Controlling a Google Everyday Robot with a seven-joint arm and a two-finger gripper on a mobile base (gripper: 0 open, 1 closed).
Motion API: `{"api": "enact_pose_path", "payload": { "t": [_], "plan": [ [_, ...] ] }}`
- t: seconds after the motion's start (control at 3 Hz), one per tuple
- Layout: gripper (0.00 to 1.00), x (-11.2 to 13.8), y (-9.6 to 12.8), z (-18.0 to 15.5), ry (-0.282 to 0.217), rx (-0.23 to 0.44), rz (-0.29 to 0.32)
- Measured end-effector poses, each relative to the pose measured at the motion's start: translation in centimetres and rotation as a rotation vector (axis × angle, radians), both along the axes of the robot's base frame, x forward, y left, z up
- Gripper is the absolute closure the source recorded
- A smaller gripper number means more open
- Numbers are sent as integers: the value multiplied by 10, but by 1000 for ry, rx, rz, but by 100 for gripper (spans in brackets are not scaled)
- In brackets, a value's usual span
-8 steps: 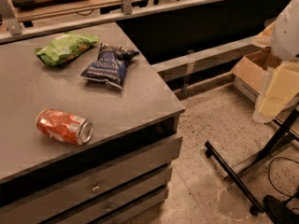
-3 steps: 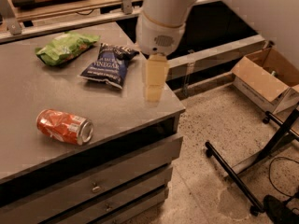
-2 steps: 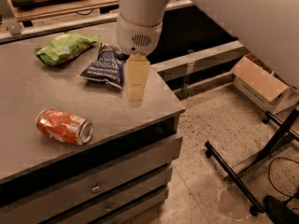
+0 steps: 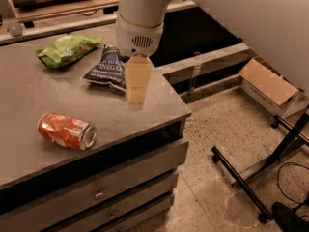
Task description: Place coke can upright
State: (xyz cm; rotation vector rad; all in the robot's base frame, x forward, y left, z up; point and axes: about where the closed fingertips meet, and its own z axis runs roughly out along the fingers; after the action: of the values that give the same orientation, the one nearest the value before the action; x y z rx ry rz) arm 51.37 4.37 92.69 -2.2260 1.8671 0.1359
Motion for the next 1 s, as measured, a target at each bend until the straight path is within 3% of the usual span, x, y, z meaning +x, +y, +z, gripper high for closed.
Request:
{"api": "enact_pose_path", "payload": {
  "t": [0.33, 0.67, 1.0],
  "plan": [
    [0, -13, 36, -2, 58, 10, -4],
    [0, -24, 80, -8, 152, 5, -46],
    [0, -30, 105, -12, 200, -10, -146]
  ]
}}
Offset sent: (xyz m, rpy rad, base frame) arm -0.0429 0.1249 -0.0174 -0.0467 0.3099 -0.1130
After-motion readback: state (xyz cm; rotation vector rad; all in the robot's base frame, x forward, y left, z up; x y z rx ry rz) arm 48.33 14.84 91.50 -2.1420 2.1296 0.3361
